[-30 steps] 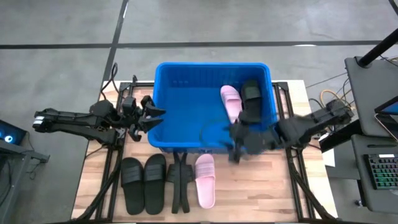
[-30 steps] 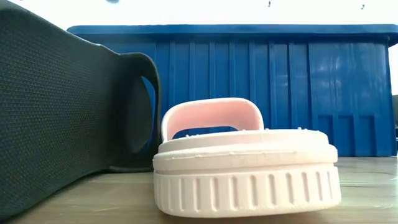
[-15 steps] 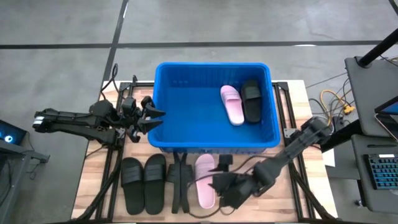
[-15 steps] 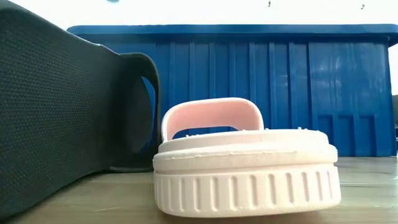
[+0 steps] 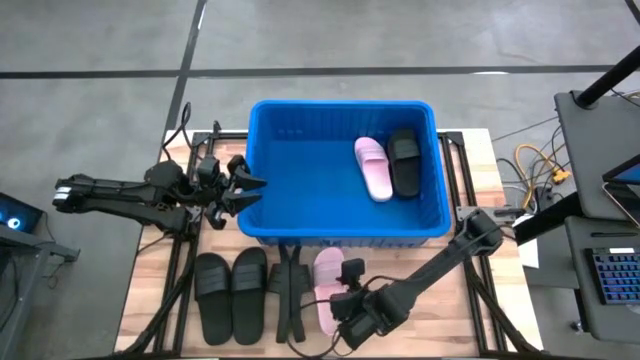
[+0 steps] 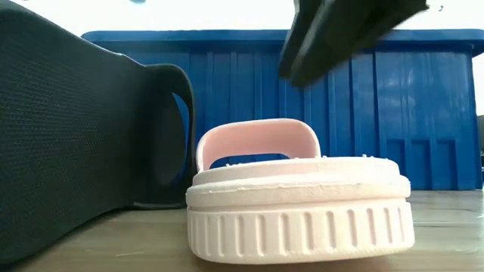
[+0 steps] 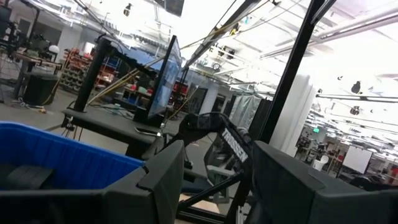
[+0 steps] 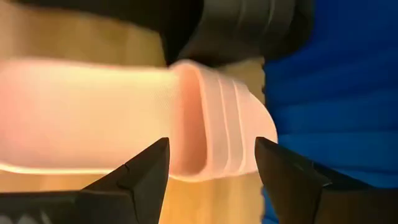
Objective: Pick and place slides into bin
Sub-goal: Put the pink slide into the blue bin
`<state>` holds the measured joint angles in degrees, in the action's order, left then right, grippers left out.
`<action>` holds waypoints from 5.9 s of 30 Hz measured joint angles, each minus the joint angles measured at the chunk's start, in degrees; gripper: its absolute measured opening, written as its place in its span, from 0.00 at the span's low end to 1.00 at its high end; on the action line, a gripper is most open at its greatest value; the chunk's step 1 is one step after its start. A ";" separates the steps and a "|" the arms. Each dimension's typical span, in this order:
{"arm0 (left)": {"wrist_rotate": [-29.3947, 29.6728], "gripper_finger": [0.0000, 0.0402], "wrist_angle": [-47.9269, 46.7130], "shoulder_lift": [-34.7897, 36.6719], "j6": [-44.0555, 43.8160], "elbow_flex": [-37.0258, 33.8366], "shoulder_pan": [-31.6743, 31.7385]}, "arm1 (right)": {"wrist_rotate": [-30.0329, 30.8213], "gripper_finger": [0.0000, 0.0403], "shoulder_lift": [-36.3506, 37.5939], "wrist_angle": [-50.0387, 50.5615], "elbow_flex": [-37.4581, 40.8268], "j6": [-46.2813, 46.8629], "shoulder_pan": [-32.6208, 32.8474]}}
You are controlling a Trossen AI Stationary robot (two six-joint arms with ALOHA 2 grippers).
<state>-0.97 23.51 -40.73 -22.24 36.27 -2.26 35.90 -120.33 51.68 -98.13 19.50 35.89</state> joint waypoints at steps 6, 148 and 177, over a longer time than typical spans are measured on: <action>-0.04 0.44 -0.06 -0.17 -0.04 -0.04 -0.04 | 5.54 0.55 -4.18 0.44 0.22 -0.04 -0.32; 22.27 0.44 0.01 -4.61 0.15 0.13 0.02 | -20.68 0.02 39.47 -43.73 50.56 -54.43 -70.28; 22.25 0.44 0.02 -4.46 0.13 0.17 0.02 | -16.33 0.02 38.02 -42.70 50.60 -56.87 -68.55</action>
<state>21.28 23.53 -45.19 -22.11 36.45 -2.24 19.57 -82.31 8.98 -47.53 -37.37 -32.66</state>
